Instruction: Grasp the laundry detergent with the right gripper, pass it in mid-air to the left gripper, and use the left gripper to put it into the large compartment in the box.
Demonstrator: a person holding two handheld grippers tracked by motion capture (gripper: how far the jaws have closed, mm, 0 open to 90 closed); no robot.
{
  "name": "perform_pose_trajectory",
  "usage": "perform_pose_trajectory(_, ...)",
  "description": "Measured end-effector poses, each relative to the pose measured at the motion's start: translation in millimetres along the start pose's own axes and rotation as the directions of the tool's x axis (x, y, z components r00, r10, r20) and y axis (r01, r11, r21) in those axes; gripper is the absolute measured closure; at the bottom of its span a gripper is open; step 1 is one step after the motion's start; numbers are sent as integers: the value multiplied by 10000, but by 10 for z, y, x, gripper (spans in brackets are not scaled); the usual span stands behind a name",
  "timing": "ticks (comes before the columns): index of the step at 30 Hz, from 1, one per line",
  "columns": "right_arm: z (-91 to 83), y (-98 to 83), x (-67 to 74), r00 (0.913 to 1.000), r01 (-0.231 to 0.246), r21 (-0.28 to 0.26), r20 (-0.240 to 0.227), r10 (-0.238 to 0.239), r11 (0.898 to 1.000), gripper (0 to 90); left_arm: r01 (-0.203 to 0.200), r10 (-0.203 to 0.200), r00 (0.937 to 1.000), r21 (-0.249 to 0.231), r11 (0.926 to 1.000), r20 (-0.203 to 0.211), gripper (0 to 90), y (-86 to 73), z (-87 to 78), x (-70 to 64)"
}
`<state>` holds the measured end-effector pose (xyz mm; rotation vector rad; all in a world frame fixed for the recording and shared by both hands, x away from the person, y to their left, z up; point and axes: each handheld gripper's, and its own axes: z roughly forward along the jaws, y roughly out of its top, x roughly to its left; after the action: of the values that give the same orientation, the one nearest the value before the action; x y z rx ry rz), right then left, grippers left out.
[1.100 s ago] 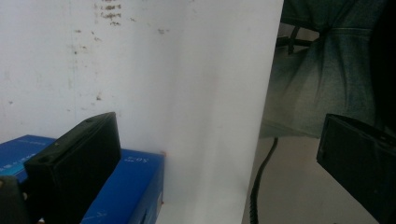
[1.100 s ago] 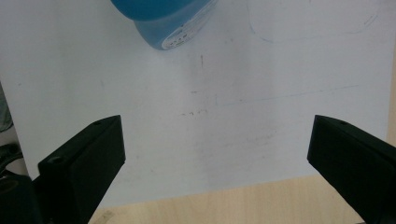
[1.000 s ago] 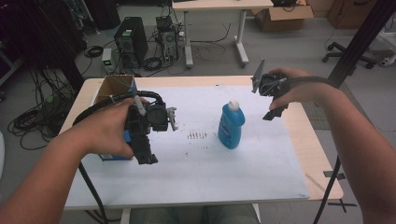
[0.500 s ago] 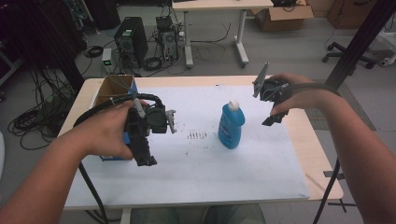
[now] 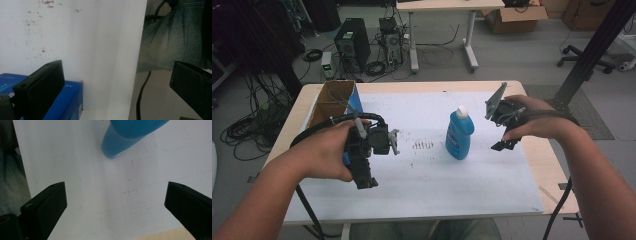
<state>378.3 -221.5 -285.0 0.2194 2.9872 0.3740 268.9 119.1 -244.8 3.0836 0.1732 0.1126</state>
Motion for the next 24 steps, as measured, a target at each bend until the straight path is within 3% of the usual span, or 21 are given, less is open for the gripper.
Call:
perform_pose_trajectory(7,74,-60,152,9999,-142,-130,31,142,9998,43,-17,17,10000,102,9999,-32,3,10,84,-39)
perform_pose_trajectory(15,199,-127,282,9979,-639,-488,-83,636,9968,43,-3,4,10000,108,9999,-86,3,6,103,-72)
perform_pose_trajectory(24,406,-160,360,9905,-1365,-1030,15,1374,9853,43,35,-34,10000,336,9994,-29,3,-16,174,-69)
